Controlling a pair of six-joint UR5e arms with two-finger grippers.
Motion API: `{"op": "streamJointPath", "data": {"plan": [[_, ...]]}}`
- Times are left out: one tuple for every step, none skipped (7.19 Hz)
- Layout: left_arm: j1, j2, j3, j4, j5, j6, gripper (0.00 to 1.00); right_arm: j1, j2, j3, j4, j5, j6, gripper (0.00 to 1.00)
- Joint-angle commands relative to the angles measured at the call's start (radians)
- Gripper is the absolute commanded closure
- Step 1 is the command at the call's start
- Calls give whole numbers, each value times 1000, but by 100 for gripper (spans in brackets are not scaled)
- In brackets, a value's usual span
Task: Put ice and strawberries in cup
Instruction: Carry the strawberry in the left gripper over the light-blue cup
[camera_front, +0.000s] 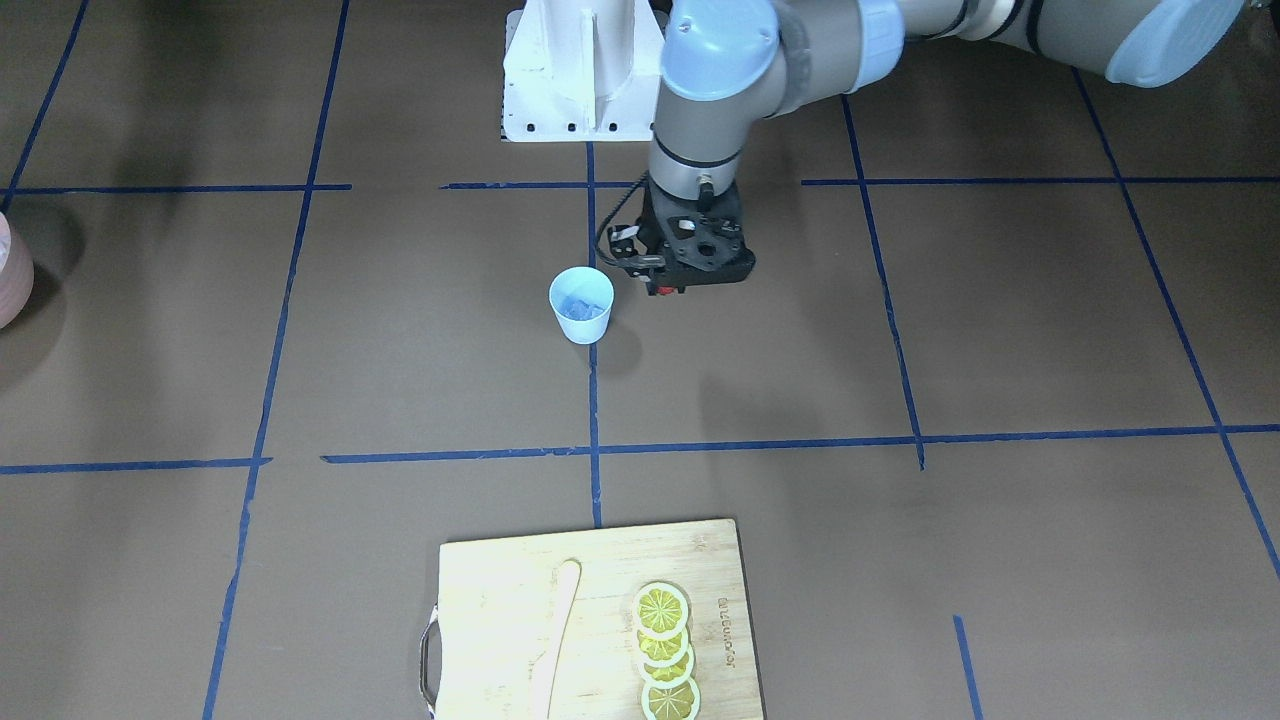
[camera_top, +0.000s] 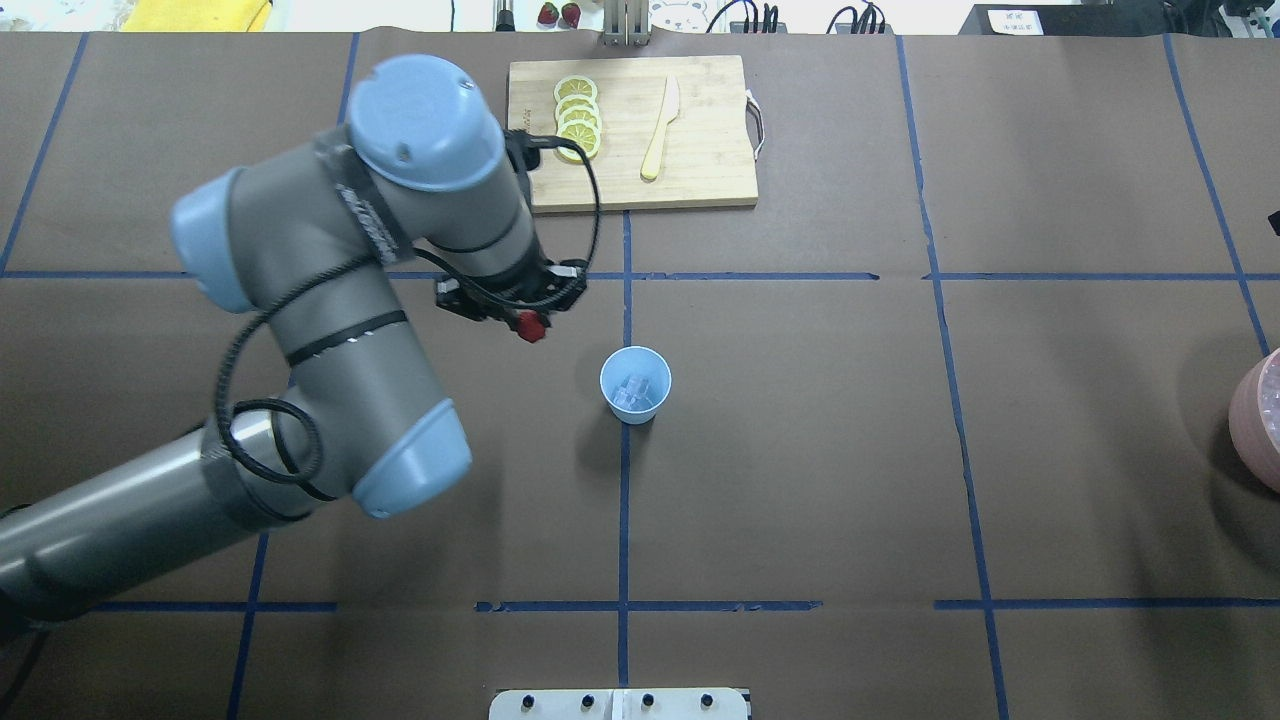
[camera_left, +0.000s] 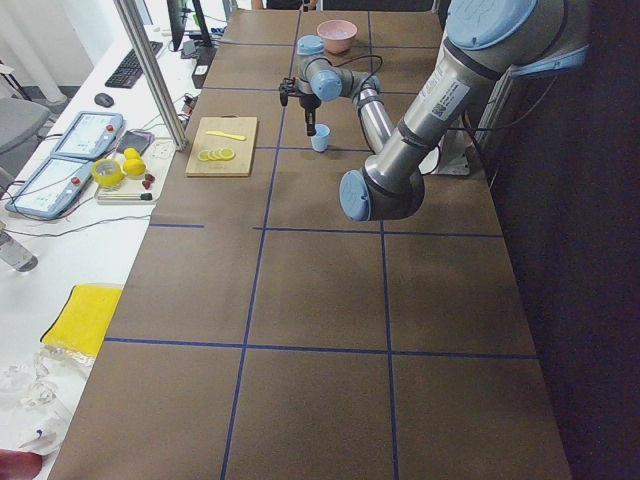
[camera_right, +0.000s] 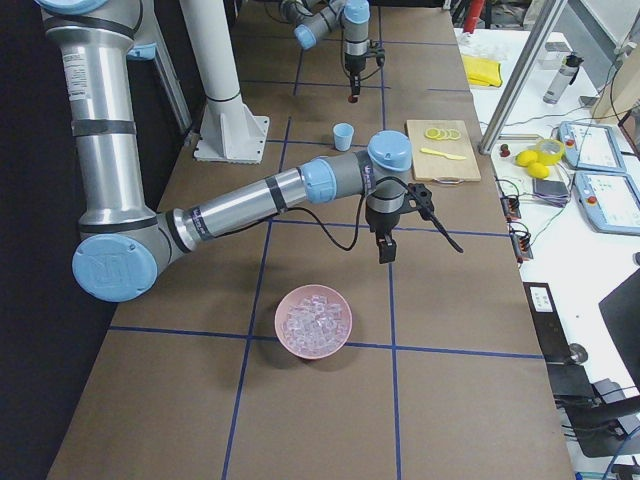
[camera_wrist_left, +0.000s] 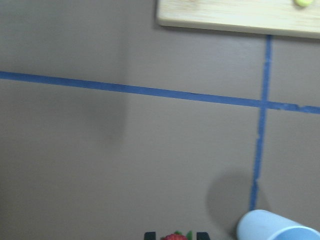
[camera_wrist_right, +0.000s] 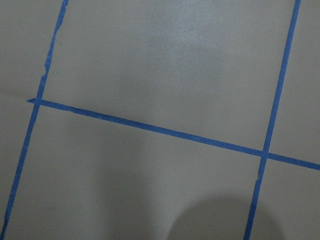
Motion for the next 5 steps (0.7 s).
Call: {"op": "streamJointPath", "data": {"plan": [[72, -63, 57, -23, 47, -67, 100, 3, 0, -2, 0, 1, -3, 1], [75, -113, 123, -51, 47, -86, 100, 3, -2, -2, 0, 1, -3, 1], [87, -123, 142, -54, 49, -86, 100, 3, -3, -2, 0, 1, -3, 1], [87, -121, 152, -55, 51, -81, 100, 3, -3, -2, 0, 1, -3, 1], [87, -120, 165, -72, 51, -75, 100, 3, -3, -2, 0, 1, -3, 1]]}}
